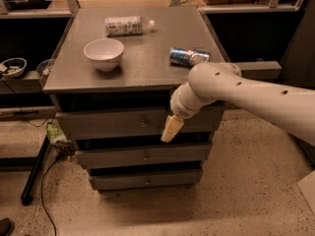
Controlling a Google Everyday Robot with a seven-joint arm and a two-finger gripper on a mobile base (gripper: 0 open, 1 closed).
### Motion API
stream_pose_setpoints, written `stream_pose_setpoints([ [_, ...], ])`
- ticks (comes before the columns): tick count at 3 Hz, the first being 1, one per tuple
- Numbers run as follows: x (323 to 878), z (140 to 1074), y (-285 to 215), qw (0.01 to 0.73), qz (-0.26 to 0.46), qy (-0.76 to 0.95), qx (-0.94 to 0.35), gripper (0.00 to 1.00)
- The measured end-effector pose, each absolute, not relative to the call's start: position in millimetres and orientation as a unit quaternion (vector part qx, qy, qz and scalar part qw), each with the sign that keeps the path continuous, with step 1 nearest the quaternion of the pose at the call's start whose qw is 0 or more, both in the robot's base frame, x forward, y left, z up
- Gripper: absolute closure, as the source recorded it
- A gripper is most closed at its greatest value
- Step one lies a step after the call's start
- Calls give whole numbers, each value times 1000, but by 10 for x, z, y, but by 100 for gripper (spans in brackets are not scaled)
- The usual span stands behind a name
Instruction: Open top drawer
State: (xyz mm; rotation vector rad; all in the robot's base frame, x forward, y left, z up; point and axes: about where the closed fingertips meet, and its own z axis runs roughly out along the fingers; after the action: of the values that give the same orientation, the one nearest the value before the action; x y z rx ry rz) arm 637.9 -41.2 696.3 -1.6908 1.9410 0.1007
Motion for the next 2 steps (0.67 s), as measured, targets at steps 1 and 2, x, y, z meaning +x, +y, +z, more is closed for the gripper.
stream_pose_setpoints([
  [1,6374,6908,-400,274,38,719,-637,0],
  [2,6314,6766,-396,248,58,722,-644,0],
])
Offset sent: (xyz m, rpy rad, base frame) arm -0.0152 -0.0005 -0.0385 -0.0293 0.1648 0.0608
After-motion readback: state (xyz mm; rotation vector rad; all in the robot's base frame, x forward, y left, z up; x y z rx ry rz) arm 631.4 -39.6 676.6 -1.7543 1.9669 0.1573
